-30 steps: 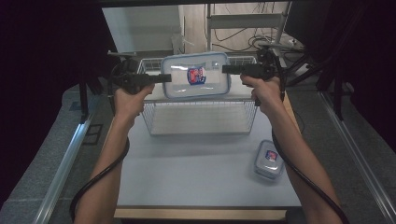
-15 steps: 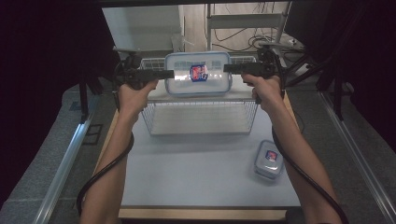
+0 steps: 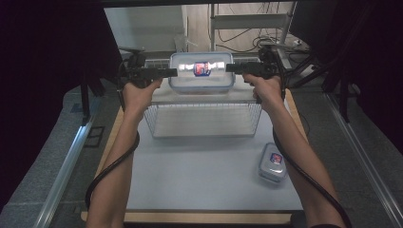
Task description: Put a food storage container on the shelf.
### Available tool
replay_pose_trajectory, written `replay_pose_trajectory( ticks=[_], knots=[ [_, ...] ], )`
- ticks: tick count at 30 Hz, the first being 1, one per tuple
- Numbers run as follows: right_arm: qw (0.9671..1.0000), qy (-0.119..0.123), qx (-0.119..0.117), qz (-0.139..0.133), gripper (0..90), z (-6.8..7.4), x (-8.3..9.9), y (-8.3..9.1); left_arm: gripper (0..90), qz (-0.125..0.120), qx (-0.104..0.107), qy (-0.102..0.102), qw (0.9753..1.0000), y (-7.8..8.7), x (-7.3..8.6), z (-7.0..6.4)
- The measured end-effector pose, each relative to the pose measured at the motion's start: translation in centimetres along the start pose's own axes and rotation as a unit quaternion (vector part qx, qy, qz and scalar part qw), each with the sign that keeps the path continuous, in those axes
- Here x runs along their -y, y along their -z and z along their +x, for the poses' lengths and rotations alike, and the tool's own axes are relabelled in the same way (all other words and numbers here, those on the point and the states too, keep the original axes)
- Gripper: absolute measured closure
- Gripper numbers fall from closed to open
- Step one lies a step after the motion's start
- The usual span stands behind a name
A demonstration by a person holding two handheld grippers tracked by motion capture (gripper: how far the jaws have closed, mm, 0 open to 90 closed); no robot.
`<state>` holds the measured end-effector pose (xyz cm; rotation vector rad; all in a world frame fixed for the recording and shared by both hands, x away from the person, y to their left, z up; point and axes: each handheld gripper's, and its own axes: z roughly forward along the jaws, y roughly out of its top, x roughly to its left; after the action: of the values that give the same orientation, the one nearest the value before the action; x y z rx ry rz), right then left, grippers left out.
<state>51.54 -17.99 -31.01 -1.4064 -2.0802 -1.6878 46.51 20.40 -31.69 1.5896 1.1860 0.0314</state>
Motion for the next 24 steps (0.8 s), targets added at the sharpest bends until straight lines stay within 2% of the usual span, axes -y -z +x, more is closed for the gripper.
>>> replay_pose_trajectory(
  ticks=[1, 2, 5, 8, 12, 15, 18, 20, 22, 24],
  knots=[
    [0.9996, 0.019, 0.019, -0.006, 52.8, 0.1, 0.0, 0.1, 43.1, 0.002, -0.015, -0.01, 0.9998, 0.0, 0.0, -0.1],
    [0.9991, 0.032, 0.025, -0.009, 52.6, 0.1, 0.0, 0.2, 44.4, 0.002, -0.015, -0.015, 0.9998, 0.1, 0.1, -0.2],
    [0.9994, 0.027, 0.015, -0.018, 52.6, 0.2, 0.0, 0.4, 44.5, -0.008, -0.013, -0.022, 0.9996, 0.4, 0.3, -0.4],
    [0.9972, 0.063, 0.031, -0.024, 55.5, 0.9, 0.2, 0.9, 44.8, -0.018, -0.011, -0.034, 0.9992, 1.0, 0.6, -0.8],
    [0.9921, 0.118, 0.04, -0.017, 69.0, 2.2, 1.0, 2.0, 45.4, -0.028, -0.017, -0.067, 0.9972, 2.1, 1.6, -1.4],
    [0.9852, 0.162, 0.055, -0.008, 80.8, 3.3, 2.2, 2.7, 46.7, -0.037, -0.023, -0.094, 0.9946, 2.7, 2.7, -1.8],
    [0.9806, 0.189, 0.053, -0.01, 88.0, 4.0, 3.7, 3.3, 45.9, -0.041, -0.023, -0.113, 0.9924, 3.1, 4.1, -2.3],
    [0.9806, 0.192, 0.039, -0.003, 89.4, 4.2, 4.7, 3.3, 39.7, -0.044, -0.024, -0.128, 0.9905, 3.4, 5.1, -2.7],
    [0.9808, 0.193, 0.029, 0.008, 89.5, 4.1, 5.7, 2.9, 31.6, -0.046, -0.027, -0.149, 0.9874, 3.5, 6.3, -3.4],
    [0.9796, 0.198, 0.028, 0.022, 89.6, 3.9, 6.5, 2.0, 25.1, -0.04, -0.039, -0.169, 0.984, 3.5, 7.2, -4.0]
  ],
)
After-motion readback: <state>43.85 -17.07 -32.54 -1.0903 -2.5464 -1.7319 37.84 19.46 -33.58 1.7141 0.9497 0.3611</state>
